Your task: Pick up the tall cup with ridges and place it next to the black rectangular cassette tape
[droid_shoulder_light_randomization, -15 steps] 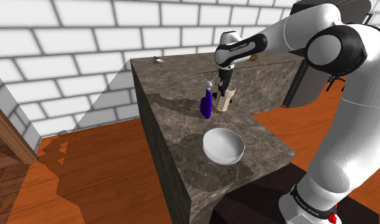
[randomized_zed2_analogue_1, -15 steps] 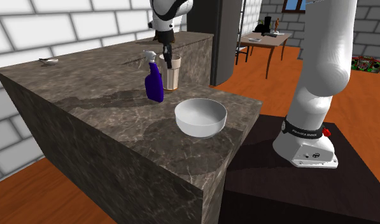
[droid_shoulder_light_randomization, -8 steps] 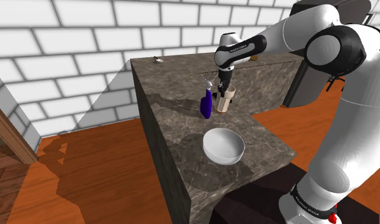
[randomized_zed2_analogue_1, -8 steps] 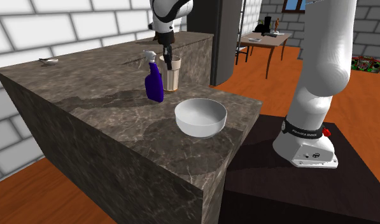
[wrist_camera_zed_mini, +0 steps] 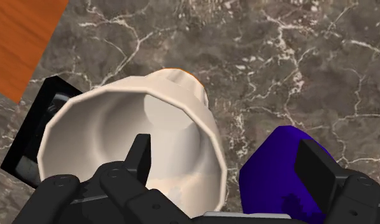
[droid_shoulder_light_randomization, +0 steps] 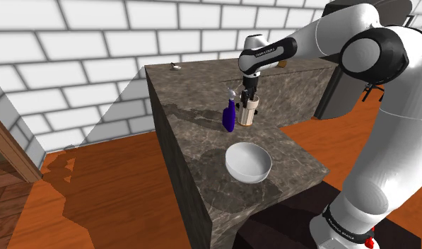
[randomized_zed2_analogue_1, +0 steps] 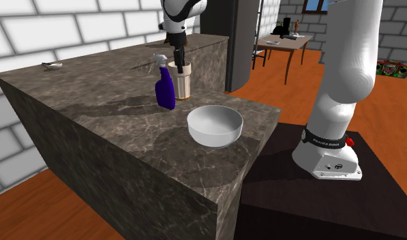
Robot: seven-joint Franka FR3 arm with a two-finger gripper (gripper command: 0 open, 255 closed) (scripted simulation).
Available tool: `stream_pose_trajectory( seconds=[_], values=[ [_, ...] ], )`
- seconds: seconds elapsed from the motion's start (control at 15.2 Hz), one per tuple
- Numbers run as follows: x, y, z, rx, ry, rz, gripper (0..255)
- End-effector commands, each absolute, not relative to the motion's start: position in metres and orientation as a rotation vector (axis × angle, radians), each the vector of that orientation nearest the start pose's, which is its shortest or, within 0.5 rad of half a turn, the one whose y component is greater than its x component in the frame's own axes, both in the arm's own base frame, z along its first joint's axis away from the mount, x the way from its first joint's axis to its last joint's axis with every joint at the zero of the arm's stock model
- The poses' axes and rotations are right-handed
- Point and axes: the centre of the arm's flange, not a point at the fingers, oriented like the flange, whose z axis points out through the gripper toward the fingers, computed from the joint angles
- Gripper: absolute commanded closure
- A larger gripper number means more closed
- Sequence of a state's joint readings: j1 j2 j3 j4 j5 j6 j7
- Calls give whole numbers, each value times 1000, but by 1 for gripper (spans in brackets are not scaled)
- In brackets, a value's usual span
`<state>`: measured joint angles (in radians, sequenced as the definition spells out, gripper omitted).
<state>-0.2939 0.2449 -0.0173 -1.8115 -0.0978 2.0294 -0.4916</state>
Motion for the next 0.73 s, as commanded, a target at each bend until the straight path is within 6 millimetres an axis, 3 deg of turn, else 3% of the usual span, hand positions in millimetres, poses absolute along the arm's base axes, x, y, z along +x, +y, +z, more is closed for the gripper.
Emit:
stream_pose_trajectory(
  seconds=[0.0,0.13,0.66],
  values=[
    [591,-194,424,-3193,-361,97,0],
    [592,-192,447,-3193,-361,97,0],
    [592,-192,447,-3193,-361,97,0]
  ],
)
